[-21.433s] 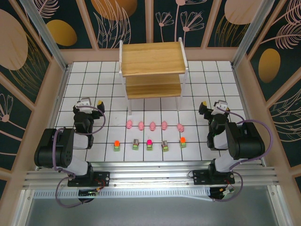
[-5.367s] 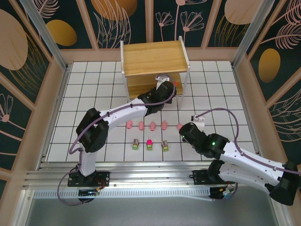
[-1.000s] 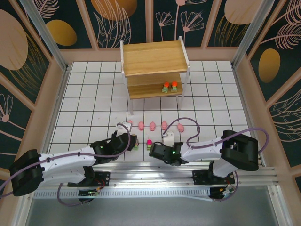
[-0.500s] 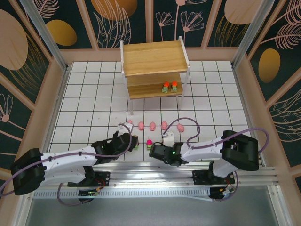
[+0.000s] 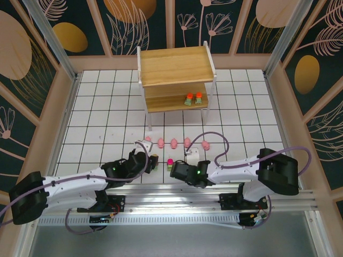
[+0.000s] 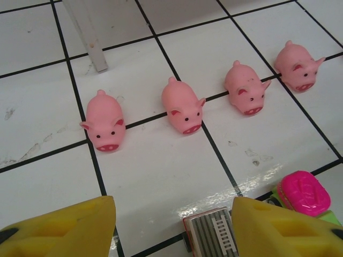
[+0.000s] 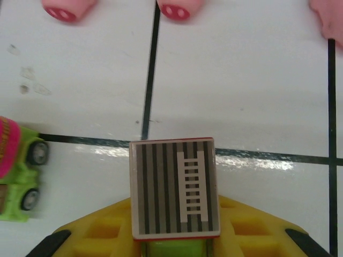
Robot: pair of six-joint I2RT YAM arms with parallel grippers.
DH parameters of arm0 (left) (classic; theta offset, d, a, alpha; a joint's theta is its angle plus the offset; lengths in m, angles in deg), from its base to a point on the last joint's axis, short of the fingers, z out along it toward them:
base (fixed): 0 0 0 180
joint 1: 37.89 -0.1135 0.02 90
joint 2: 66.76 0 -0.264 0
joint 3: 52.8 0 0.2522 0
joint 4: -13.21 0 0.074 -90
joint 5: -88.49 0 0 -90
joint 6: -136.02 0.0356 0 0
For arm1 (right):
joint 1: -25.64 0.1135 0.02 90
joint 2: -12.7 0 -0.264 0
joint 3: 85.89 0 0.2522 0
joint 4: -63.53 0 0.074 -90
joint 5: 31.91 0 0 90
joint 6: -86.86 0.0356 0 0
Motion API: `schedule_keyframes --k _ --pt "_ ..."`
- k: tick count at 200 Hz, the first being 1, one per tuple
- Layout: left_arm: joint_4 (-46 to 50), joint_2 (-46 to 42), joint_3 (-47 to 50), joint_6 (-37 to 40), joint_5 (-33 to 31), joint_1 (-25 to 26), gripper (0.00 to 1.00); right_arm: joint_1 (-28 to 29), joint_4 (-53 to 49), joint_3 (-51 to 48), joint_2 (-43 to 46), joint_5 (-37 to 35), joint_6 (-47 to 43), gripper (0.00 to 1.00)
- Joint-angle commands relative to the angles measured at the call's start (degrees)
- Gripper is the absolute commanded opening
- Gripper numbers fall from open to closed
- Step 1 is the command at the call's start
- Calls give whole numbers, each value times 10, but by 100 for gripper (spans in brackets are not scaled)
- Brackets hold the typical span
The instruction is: Place and organize the plastic toys onto the shelf
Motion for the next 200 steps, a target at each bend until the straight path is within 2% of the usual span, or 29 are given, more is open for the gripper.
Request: schedule_keyframes --k 1,67,118,200 --pt "-20 -15 10 17 10 2 60 -6 -38 26 18 -36 -13 17" --pt "-37 -40 23 31 14 2 62 -45 -59 67 55 -46 -66 16" --pt "-49 -40 26 40 17 2 62 -110 -46 106 77 -42 -142 16" --pt "-54 -60 33 49 15 2 63 -193 -13 209 41 -31 -268 16"
